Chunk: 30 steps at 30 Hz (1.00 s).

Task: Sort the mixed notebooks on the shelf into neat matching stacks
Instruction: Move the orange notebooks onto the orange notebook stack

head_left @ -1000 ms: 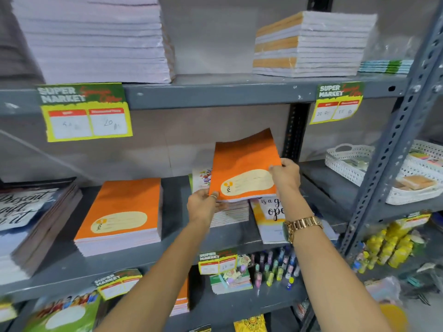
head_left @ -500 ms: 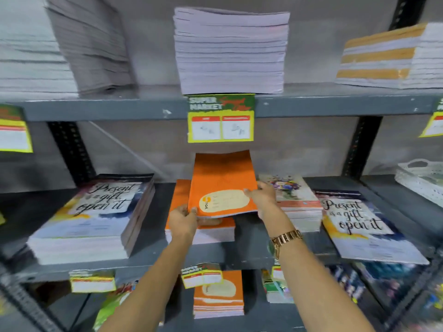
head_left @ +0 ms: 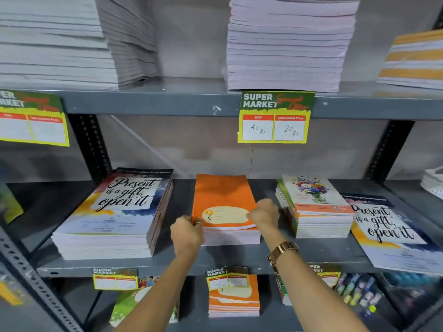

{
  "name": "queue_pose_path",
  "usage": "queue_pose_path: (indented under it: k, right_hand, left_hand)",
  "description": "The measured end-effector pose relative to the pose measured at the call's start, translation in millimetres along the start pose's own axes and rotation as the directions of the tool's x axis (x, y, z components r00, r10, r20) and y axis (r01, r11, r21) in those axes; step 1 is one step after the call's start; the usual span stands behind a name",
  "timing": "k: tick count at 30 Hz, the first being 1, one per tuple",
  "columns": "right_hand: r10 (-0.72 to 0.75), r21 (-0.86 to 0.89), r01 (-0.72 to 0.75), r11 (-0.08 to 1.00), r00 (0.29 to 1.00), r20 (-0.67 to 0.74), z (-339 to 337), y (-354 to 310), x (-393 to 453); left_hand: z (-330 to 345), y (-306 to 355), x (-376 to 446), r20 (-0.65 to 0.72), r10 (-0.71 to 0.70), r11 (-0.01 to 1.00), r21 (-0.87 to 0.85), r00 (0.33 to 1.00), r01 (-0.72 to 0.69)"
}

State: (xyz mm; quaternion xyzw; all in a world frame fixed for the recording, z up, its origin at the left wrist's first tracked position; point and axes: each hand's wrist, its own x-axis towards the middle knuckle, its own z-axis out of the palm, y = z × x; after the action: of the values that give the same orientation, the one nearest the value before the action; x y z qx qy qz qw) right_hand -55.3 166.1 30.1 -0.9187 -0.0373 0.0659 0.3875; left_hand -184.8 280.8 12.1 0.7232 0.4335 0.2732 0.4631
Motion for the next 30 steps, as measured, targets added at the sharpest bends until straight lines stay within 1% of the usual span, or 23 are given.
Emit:
queue_pose_path:
  k: [3,6,8,10,11,13,15,16,18,21,23,26,30]
  right_hand:
    - [-0.02,-0.072,0.017,0.997,0.999,-0.047,2.7,-0.3,-4.7]
    - [-0.086,-0.164,0.073,0.984,0.994,-0.072,-0.4,1.5,-8.8]
    - [-0.161,-0.198,0.14,0.97,0.982,-0.099,-6.0,7.3,-9.7]
    - [-0.238,-0.185,0.209,0.96,0.96,-0.15,-16.2,15.5,-8.0]
    - [-0.28,-0.182,0.246,0.952,0.941,-0.19,-23.7,20.6,-5.8]
    - [-0.383,-0.204,0.336,0.92,0.881,-0.278,-39.9,31.3,-1.5]
    - [-0.473,-0.235,0.413,0.88,0.809,-0.349,-57.9,44.2,4.6]
    - [-0.496,-0.253,0.429,0.867,0.786,-0.369,-66.9,51.3,8.2]
    - [-0.5,-0.289,0.412,0.864,0.771,-0.396,-89.4,70.4,17.0]
    - [-0.473,-0.306,0.368,0.878,0.768,-0.433,-124.4,106.3,32.1]
    - [-0.432,-0.318,0.316,0.894,0.793,-0.428,-142.6,130.1,40.7]
    - [-0.324,-0.32,0.193,0.927,0.842,-0.431,-170.5,169.1,53.5]
    - [-0.215,-0.382,0.055,0.923,0.895,-0.39,-204.1,218.5,70.5]
  left_hand:
    - [1.7,-2.5,-4.4,-0.021,0.001,0.999,0.041,1.0,0.0]
    - [3.5,2.6,-10.6,-0.061,0.029,0.99,0.138,0.998,-0.02]
    - [6.0,7.1,-15.9,-0.1,0.098,0.976,0.203,0.99,-0.076]
    - [12.3,11.9,-23.8,-0.115,0.198,0.954,0.251,0.973,-0.165]
    - [18.2,14.7,-28.9,-0.119,0.243,0.945,0.252,0.963,-0.208]
    - [32.5,20.8,-39.3,-0.105,0.307,0.936,0.214,0.946,-0.28]
    - [50.5,28.6,-50.6,-0.048,0.376,0.916,0.166,0.925,-0.364]
    - [60.0,32.9,-57.0,-0.013,0.405,0.905,0.149,0.914,-0.399]
    - [82.6,42.4,-71.8,0.057,0.437,0.892,0.105,0.898,-0.44]
    - [118.2,54.8,-95.1,0.132,0.449,0.89,0.027,0.884,-0.456]
    - [139.7,61.0,-108.4,0.181,0.45,0.89,-0.013,0.875,-0.455]
    - [174.6,71.3,-132.0,0.276,0.425,0.903,-0.061,0.862,-0.426]
    - [220.5,83.0,-162.7,0.425,0.325,0.943,-0.074,0.845,-0.325]
